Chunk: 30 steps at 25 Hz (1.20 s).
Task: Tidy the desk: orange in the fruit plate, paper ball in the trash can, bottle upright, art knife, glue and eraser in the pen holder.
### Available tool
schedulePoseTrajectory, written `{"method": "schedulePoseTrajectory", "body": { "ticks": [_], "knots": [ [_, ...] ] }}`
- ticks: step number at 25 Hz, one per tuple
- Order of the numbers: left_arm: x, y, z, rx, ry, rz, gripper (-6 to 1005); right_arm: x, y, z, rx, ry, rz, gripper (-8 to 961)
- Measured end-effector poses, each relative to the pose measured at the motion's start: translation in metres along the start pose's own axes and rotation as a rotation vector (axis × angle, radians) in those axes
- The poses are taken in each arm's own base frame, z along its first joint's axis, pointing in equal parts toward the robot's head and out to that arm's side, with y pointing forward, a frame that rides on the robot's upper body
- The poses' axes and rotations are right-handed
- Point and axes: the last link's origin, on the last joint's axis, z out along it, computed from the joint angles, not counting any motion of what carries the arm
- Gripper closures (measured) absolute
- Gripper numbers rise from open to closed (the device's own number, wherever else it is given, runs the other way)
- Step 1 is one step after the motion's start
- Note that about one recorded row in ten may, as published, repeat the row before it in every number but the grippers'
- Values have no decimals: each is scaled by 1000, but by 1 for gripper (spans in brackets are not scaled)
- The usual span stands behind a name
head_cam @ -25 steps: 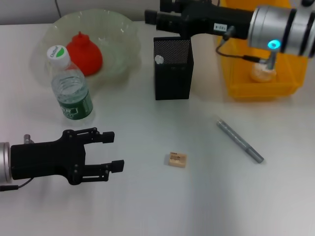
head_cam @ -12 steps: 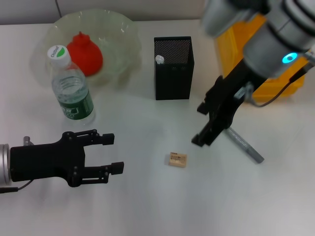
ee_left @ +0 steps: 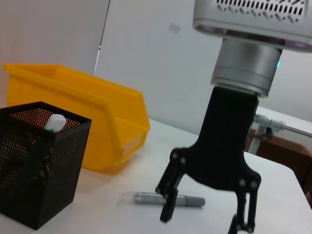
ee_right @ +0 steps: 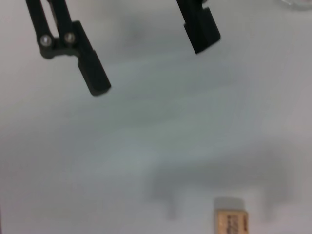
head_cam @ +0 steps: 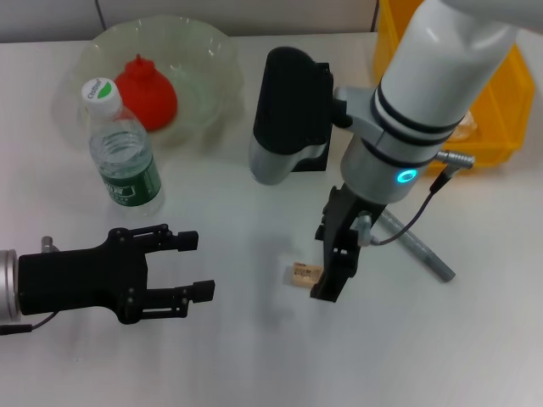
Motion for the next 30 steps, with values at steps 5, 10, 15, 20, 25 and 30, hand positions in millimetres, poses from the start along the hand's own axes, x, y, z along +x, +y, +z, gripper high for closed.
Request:
{"method": "schedulePoseTrajectory", "body": {
  "ticks": [5, 10, 15, 20, 25, 30],
  "knots": [
    [-1, 1, -1, 1, -3, -3, 214, -3, 2, 17, -1, -16, -5, 143],
    [-2, 2, -5, -2, 0, -6, 214, -5, 1, 30, 38, -28, -9, 155],
    [-3, 3, -7, -3, 2, -8, 214, -7, -1, 37, 67, -23, -4, 299],
    [-5, 4, -9, 1, 1, -15, 215, -8, 2, 38, 51, -26, -6, 518],
    [-7, 5, -10, 7, 3, -21, 215, -5, 2, 36, 36, -25, 20, 660],
    [-8, 6, -12, 12, 3, -25, 215, -4, -13, -7, 56, -177, 110, 702]
  ]
}}
